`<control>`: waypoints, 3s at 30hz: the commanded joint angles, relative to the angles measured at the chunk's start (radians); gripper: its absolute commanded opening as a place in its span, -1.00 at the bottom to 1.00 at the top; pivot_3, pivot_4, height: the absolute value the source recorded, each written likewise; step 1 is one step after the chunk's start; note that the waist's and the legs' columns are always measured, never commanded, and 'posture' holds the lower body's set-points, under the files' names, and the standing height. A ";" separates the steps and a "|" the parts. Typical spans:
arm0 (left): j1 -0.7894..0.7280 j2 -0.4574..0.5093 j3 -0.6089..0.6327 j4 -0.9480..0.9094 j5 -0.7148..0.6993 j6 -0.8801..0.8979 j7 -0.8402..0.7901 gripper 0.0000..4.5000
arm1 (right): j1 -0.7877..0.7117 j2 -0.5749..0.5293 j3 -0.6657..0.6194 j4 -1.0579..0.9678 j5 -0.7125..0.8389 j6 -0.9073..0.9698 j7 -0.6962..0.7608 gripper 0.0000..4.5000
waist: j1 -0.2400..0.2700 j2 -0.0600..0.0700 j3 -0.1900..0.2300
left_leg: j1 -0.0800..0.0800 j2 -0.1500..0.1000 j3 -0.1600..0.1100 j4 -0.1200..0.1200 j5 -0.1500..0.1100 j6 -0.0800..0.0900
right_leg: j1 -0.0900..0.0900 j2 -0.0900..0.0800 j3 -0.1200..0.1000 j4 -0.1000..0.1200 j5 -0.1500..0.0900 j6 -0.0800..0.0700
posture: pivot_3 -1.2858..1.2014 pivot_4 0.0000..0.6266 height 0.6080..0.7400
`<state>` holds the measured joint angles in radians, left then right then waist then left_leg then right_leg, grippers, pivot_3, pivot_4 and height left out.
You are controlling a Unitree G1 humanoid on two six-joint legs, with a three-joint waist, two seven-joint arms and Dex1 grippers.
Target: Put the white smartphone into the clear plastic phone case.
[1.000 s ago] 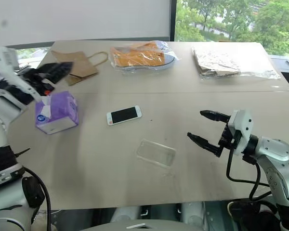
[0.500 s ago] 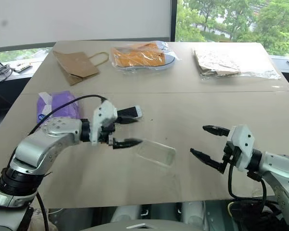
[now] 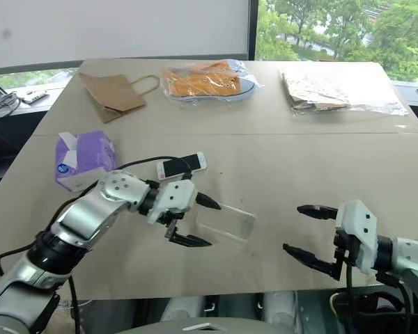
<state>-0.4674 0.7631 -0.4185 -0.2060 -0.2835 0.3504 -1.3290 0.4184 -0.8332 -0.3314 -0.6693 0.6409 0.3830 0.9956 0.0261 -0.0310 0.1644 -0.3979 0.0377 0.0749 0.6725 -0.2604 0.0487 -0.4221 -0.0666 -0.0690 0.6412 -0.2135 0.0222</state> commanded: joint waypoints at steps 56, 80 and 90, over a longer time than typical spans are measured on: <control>0.231 0.101 0.310 0.024 -0.030 -0.050 0.072 0.97 | -0.409 -0.005 0.227 -0.027 -0.043 0.234 -0.160 1.00 | -0.011 0.003 -0.001 | -0.001 0.002 -0.001 -0.001 0.000 0.000 | -0.001 0.000 -0.001 0.000 0.000 0.000 | 0.03 -0.52 1.00; -0.029 0.128 0.344 0.306 0.050 0.190 0.294 0.97 | -0.833 0.161 0.504 0.241 -0.165 0.208 -0.032 1.00 | -0.011 0.005 0.001 | -0.002 0.000 0.000 0.000 0.000 0.000 | -0.001 0.001 -0.007 0.000 0.004 0.001 | 0.03 -0.52 1.00; -0.282 0.062 0.183 0.697 0.179 0.011 0.098 0.97 | -0.722 0.121 0.339 0.112 -0.063 0.232 -0.076 1.00 | -0.012 0.004 0.001 | -0.003 0.001 0.000 0.000 0.000 0.000 | -0.002 0.002 -0.007 0.000 0.005 0.000 | 0.03 -0.52 1.00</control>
<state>-0.7313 0.8246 -0.2298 0.4729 -0.1196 0.3979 -1.2151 -0.3043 -0.7057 0.0396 -0.5157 0.5568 0.6120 0.9275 0.0144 -0.0268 0.1659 -0.4008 0.0384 0.0753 0.6727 -0.2604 0.0486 -0.4241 -0.0645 -0.0754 0.6415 -0.2087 0.0226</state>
